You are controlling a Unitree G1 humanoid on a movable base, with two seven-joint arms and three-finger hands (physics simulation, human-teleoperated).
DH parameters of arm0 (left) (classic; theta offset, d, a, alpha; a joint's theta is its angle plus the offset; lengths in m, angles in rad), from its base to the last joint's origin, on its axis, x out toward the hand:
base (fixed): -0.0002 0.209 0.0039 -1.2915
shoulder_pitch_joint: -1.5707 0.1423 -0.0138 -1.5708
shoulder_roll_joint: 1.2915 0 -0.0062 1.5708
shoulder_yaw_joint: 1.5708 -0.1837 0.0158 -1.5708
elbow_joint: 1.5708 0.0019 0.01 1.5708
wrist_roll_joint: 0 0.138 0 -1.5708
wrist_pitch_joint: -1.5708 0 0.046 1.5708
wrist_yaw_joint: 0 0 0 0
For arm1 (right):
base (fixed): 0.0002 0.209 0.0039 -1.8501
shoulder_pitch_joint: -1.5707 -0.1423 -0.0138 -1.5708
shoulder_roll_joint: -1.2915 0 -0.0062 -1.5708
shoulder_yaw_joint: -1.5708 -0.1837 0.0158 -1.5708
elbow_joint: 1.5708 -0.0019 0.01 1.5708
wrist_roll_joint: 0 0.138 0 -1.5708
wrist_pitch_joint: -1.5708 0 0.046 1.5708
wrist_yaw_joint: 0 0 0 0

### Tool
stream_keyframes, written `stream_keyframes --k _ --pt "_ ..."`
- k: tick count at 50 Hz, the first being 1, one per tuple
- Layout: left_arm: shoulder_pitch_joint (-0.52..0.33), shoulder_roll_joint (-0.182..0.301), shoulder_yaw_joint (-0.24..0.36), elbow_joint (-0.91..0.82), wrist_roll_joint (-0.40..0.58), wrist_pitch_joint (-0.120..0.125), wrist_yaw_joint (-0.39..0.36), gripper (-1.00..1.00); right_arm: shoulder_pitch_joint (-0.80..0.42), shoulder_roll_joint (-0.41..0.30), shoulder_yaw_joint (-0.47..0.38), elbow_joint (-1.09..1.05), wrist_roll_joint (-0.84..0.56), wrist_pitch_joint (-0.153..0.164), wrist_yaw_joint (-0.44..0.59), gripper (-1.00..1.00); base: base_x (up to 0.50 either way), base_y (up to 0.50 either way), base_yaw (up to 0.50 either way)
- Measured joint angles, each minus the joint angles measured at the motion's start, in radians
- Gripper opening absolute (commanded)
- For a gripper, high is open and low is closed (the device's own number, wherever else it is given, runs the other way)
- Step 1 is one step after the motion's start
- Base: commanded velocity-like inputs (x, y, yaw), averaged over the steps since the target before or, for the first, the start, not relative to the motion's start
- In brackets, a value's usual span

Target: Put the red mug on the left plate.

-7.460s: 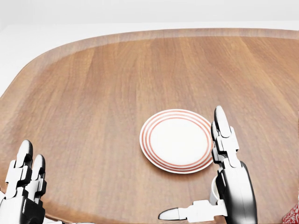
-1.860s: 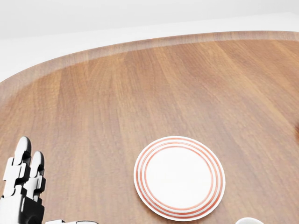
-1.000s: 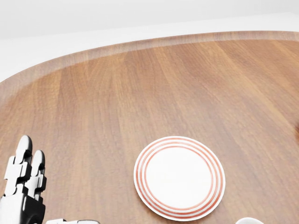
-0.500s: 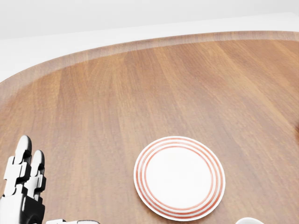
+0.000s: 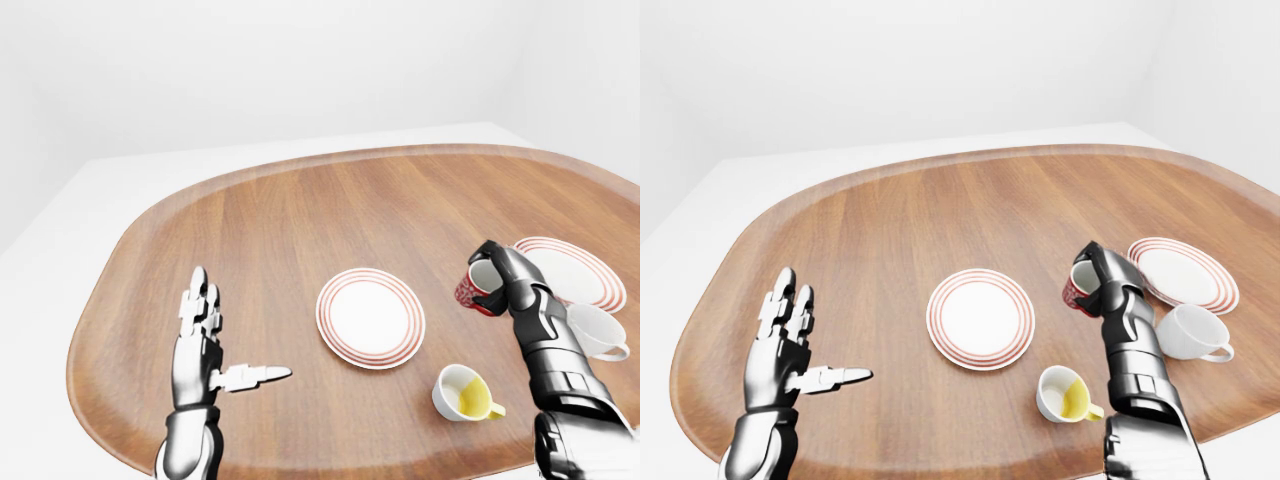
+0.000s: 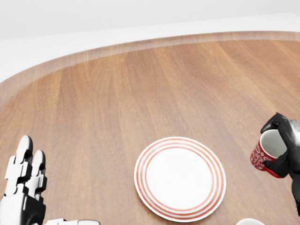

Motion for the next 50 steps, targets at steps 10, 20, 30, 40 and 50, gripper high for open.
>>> stream_keyframes --k 10,20,30,40,50 --pt "-0.005 0.000 0.004 0.009 -0.004 0.000 -0.003 1.00 -0.336 0.187 0.192 0.407 -0.082 0.000 -0.188 -1.00 0.00 0.00 0.00" --pt "-0.004 -0.002 0.013 0.017 -0.012 0.000 -0.010 1.00 -0.432 0.370 0.267 0.586 -0.198 0.000 -0.254 -1.00 0.00 0.00 0.00" --pt "-0.005 -0.003 0.019 0.026 -0.018 0.000 -0.017 1.00 -0.452 0.469 0.276 0.654 -0.259 0.000 -0.304 -1.00 0.00 0.00 0.00" --pt "-0.005 -0.005 0.023 0.029 -0.022 0.000 -0.021 1.00 -0.454 0.511 0.253 0.678 -0.237 -0.010 -0.340 -1.00 0.00 0.00 0.00" --pt "-0.008 -0.006 0.026 0.032 -0.025 0.000 -0.024 1.00 -0.440 0.515 0.231 0.688 -0.194 -0.015 -0.349 -1.00 0.00 0.00 0.00"
